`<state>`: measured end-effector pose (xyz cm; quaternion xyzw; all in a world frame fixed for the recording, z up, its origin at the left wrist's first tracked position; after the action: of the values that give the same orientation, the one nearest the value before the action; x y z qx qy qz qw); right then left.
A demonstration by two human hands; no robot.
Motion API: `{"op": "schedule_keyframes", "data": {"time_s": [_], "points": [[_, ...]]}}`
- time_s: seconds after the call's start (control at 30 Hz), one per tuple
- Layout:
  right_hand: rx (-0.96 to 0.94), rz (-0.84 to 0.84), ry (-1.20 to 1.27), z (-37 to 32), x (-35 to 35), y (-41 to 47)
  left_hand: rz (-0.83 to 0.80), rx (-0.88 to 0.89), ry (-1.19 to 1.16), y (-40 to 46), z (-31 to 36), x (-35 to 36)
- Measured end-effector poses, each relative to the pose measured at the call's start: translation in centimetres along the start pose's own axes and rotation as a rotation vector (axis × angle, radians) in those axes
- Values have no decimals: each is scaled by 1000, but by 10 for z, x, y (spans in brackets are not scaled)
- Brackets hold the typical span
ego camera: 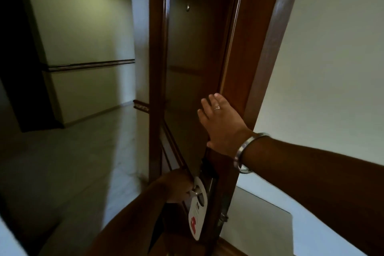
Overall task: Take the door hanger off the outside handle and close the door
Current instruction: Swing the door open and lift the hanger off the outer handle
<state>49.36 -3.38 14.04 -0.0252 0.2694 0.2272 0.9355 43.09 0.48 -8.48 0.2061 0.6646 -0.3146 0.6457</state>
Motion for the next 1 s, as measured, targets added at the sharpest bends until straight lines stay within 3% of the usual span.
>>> {"op": "schedule_keyframes", "data": {"time_s": [0.1, 0.23, 0.57, 0.83, 0.9, 1.0], "points": [[55, -85, -209, 9, 34, 8, -21, 85, -18, 23, 7, 0], [92, -67, -291, 19, 63, 7, 65, 129, -16, 48, 16, 4], [104, 27, -261, 41, 95, 5, 241, 215, 35, 80, 36, -3], [103, -54, -292, 40, 101, 10, 315, 357, 48, 89, 31, -9], [107, -75, -289, 40, 103, 10, 395, 355, -3, 88, 20, -15], [104, -117, -282, 42, 101, 11, 440, 375, -290, 87, 3, -22]]}}
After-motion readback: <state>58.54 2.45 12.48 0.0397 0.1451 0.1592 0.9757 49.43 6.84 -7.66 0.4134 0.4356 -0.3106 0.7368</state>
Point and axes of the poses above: each hand's wrist, its own y-axis towards the middle knuckle, its own x-axis out of the palm, z = x × y, the point moved 7 cm from there along y, towards the middle knuckle, and after that the axes turned 5 degrees about -z, right-handed, at the moved point
